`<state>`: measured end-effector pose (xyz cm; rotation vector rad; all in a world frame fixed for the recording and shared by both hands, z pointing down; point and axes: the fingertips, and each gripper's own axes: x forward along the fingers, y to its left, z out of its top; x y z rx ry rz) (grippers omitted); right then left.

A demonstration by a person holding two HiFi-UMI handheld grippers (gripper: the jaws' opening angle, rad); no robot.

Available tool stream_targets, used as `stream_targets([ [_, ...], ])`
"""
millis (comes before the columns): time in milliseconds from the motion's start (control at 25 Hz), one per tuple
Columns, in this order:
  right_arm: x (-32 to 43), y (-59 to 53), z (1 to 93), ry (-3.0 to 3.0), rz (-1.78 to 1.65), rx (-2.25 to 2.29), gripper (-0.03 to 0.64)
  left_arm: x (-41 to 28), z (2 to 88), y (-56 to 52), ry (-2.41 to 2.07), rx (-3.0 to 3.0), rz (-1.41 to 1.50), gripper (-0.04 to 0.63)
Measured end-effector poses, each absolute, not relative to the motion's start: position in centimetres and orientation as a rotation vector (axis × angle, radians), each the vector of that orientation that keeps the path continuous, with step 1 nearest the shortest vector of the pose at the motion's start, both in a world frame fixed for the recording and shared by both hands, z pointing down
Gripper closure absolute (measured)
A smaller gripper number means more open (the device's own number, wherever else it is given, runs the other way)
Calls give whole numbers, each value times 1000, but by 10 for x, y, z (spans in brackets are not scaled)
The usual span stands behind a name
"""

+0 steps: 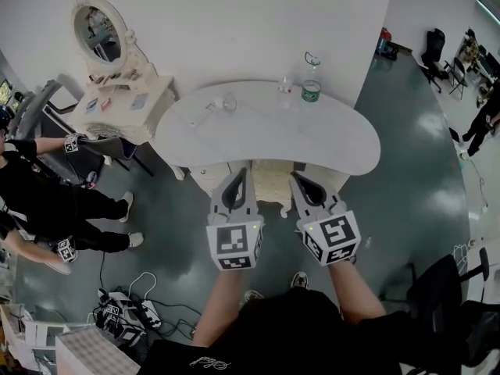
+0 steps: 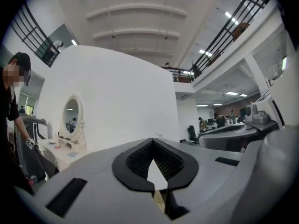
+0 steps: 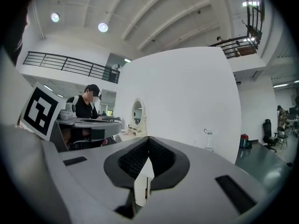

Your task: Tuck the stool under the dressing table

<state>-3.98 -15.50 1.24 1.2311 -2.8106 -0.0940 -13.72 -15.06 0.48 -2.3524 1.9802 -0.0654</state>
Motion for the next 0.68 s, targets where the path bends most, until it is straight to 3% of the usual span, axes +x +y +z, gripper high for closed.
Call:
stream_targets([
  [680,-20,-160,11,-2835,-81,1251,611,-113,9,-157,1956,-2346,-87,589],
])
